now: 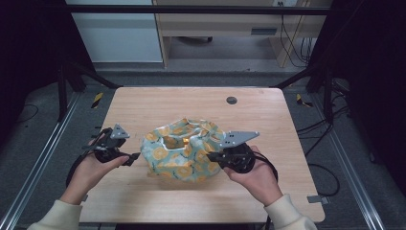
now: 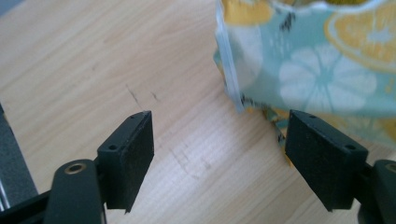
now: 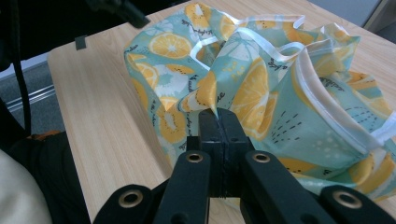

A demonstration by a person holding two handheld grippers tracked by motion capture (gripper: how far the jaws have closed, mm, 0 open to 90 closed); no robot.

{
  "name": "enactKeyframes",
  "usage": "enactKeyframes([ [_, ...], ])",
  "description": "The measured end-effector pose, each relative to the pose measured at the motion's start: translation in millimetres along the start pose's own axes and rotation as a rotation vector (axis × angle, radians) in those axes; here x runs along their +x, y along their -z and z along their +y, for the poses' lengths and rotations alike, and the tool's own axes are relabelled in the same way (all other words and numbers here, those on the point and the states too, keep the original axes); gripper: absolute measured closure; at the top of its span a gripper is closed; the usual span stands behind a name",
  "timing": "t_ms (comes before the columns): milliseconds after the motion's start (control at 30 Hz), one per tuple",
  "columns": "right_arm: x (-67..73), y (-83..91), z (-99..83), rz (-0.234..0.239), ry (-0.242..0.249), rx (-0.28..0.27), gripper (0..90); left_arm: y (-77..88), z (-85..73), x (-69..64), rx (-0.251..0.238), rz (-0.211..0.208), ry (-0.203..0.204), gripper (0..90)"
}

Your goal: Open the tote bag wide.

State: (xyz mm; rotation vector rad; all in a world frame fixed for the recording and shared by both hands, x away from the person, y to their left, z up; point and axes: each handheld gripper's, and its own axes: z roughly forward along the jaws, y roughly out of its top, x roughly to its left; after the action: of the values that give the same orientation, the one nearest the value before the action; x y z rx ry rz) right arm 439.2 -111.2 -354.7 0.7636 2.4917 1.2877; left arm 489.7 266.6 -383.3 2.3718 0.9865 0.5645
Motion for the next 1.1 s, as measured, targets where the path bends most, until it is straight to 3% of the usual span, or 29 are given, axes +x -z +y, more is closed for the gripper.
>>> enactKeyframes([
  [33,-0.4,-0.2,-0.6,0.0,-0.002,0.001,90.0,0.0,0.0,0.0,0.0,0.0,0.0,24.2],
  [200,-1.7,-1.9,-1.0,-0.001,-0.011,0.001,90.0,-0.7,32.0,2.2,0.0,-0.013,-0.029,25.1],
  [300,-0.2,-4.1,-1.2,0.005,-0.006,0.004,90.0,-4.2,40.7,3.1,0.003,-0.022,-0.034,25.0],
  [367,0.4,-5.3,-1.7,0.008,-0.002,0.008,90.0,-13.7,53.5,4.3,0.002,-0.06,-0.024,25.1],
  [433,0.3,-5.6,-2.1,0.009,-0.005,0.004,90.0,-20.8,60.2,4.5,0.02,-0.063,-0.04,25.1],
  [633,2.0,-8.2,-4.1,0.019,-0.005,0.009,90.0,-39.1,75.3,1.2,0.044,-0.066,-0.061,24.3],
  [900,1.3,-8.3,-8.1,0.019,-0.011,0.009,89.7,-65.0,77.6,-1.1,0.098,-0.101,-0.061,24.6],
  [1000,0.2,-8.3,-10.9,0.019,-0.017,0.012,89.6,-72.8,76.0,-3.7,0.114,-0.107,-0.065,31.9],
  [1100,-0.5,-8.6,-12.8,0.016,-0.022,0.013,89.4,-76.3,74.0,-4.2,0.118,-0.116,-0.062,48.7],
])
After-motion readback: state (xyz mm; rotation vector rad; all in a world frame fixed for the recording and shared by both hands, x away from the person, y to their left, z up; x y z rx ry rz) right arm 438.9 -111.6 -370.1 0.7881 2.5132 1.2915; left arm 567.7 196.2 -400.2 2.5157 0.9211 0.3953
